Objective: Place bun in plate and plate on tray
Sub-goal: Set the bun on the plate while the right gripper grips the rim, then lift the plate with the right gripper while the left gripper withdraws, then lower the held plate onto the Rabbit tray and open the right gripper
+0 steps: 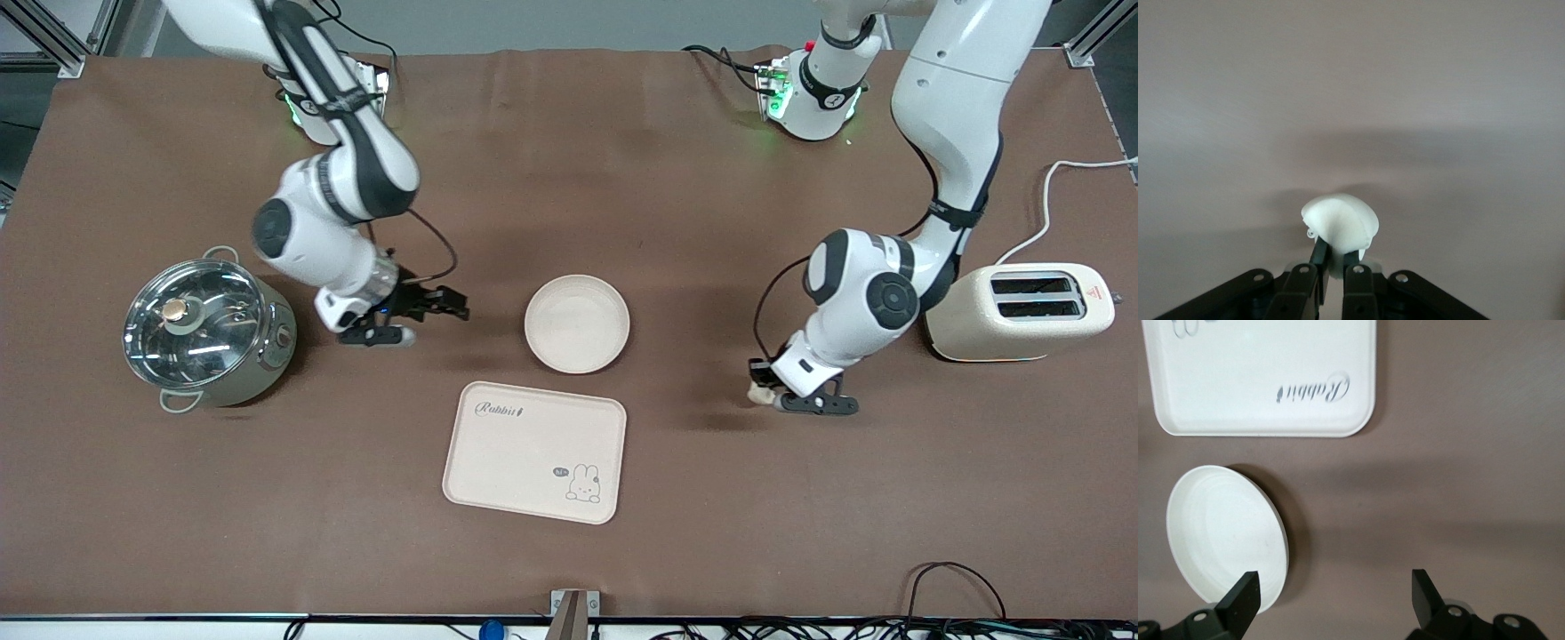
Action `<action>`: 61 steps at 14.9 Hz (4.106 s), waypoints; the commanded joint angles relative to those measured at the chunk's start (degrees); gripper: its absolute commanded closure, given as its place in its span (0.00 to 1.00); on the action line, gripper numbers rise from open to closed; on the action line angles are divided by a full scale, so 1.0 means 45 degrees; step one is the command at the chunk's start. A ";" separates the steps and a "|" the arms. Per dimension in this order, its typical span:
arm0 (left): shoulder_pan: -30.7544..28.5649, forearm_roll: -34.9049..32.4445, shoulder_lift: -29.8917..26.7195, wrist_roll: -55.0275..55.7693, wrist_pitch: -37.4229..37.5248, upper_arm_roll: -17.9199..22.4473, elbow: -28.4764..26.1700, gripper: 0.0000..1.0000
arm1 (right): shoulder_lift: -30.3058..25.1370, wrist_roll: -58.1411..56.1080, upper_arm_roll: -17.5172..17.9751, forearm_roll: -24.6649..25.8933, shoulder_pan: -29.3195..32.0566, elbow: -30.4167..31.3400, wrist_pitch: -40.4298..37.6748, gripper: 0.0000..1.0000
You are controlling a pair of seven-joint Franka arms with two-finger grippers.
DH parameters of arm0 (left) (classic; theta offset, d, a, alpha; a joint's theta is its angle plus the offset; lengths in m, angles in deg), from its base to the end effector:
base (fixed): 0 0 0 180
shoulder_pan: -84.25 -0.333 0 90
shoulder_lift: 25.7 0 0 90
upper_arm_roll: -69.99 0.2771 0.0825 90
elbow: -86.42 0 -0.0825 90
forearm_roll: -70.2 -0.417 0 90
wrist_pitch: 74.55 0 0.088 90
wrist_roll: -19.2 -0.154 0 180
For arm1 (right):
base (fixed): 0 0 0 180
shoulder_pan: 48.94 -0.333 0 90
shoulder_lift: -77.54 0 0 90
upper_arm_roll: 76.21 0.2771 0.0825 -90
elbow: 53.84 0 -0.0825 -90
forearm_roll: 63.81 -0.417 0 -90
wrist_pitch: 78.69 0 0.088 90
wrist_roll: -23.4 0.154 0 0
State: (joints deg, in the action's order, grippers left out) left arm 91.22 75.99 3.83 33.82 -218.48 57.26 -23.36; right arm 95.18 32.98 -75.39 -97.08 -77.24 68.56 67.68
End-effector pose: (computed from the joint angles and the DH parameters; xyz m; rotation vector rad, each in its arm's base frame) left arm 0.6059 -0.2230 0.1329 2.9516 0.0347 0.0517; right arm 0.5205 0.2978 0.1634 -2.7714 0.1810 0.0225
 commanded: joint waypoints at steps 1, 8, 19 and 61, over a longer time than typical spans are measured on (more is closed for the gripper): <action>0.0886 0.0003 -0.0312 0.3924 0.1377 -0.1075 0.0838 0.93 | 0.1115 0.0895 -0.0144 -0.0417 -0.1245 0.0007 0.1802 0.00; 0.4054 -0.0017 0.1190 0.9232 0.0096 -0.1078 0.1818 0.12 | 0.2252 0.1698 -0.0144 -0.0437 -0.1913 -0.0638 0.2453 0.00; 0.2555 -0.3239 -0.0854 0.7542 0.5391 -0.1039 0.3025 0.00 | 0.3305 0.3007 -0.0144 -0.0417 -0.2694 -0.1868 0.2434 0.16; -0.0085 -0.1541 -0.7734 -0.3150 1.0383 0.3180 0.2892 0.00 | 0.6335 0.1386 -0.0144 -0.1275 0.0938 -0.7493 0.2083 0.01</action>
State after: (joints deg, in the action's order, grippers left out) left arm 91.18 68.14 -31.50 20.97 -173.09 71.29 -11.86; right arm 123.97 39.92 -76.27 -100.46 -73.59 35.71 76.77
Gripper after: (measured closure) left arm 0.000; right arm 0.573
